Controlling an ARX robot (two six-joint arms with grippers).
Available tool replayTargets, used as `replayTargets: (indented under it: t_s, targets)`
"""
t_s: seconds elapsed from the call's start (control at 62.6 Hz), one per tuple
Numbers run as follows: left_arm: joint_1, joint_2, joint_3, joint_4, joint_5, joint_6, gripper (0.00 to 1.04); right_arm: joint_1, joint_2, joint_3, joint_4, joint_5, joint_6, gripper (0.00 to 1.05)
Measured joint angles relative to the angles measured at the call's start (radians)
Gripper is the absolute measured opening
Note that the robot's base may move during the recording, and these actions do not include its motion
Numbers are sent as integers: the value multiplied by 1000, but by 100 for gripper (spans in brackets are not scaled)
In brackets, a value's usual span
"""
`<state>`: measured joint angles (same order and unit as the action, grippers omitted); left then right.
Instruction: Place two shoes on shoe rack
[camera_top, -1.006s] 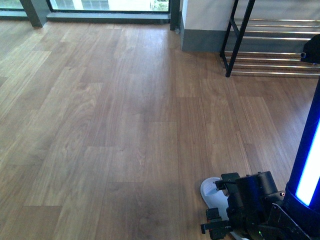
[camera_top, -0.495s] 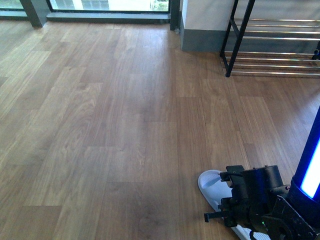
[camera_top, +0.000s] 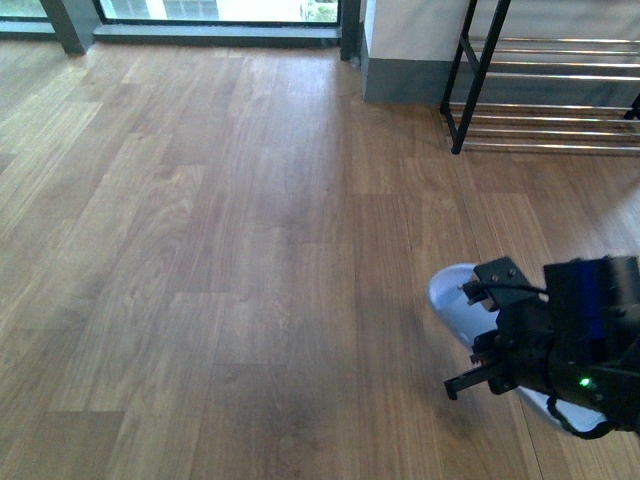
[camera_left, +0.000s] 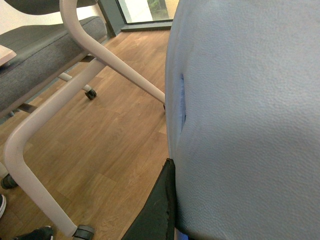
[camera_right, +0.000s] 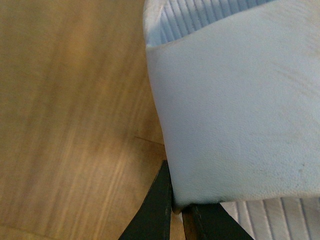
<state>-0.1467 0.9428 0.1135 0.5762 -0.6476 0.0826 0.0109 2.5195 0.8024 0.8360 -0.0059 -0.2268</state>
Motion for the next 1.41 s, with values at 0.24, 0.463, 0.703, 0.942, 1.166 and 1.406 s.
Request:
replayTargets:
  t_s: [0.24,0.463,0.703,0.942,1.166,1.406]
  targets:
    - [0,0,0,0,0,0,2,-23,-479,-258,-21,-29,-112,2]
    - [0,0,0,0,0,0,2,-27,-1009,-472,-150,-74,-156,2]
    - [0,0,0,0,0,0,2,-25,-1681,-623,-461,-93,-156,2]
    - [0,0,0,0,0,0,2,-19,-1827,-644,-478,-92,-161,2]
    - [0,0,0,0,-2,0,2,-19,-1827,-647,-478,-93,-163,2]
    - [0,0,0,0,-4,0,2,-17,-1827,-647,-479,-95,-163,2]
